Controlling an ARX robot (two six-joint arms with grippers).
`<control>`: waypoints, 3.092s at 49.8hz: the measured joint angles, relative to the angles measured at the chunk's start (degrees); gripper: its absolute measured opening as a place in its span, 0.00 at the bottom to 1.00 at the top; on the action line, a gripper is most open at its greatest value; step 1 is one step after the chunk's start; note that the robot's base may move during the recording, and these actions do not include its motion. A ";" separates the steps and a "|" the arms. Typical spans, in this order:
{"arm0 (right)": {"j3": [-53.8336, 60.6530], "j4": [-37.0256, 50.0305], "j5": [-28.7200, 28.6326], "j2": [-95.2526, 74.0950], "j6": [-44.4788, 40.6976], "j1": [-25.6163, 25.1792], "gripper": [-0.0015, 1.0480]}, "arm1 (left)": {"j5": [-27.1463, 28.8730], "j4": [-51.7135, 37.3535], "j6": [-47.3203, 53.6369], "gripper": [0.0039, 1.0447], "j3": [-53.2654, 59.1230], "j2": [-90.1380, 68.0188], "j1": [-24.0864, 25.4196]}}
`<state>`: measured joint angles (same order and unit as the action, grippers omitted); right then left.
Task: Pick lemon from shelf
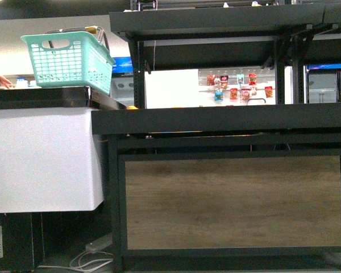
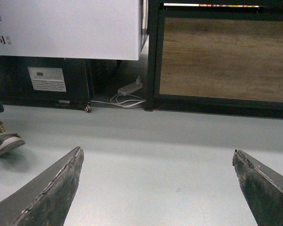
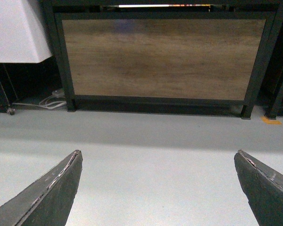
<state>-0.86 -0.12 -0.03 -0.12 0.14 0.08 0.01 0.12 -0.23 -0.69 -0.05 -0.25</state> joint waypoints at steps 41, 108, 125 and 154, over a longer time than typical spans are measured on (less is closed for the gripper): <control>0.00 0.00 0.00 0.00 0.00 0.00 0.93 | 0.00 0.00 0.00 0.93 0.00 0.00 0.00; 0.00 0.00 0.07 0.00 0.00 0.00 0.93 | 0.00 0.00 0.00 0.93 0.00 0.02 0.00; 0.00 0.00 0.00 0.02 0.00 0.02 0.93 | 0.00 0.00 0.00 0.93 0.00 0.00 0.00; 0.00 0.00 0.02 0.00 0.00 0.02 0.93 | -0.04 0.00 0.00 0.93 0.00 0.00 0.00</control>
<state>-0.86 -0.12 -0.01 -0.12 0.14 0.10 -0.03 0.12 -0.23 -0.69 -0.05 -0.25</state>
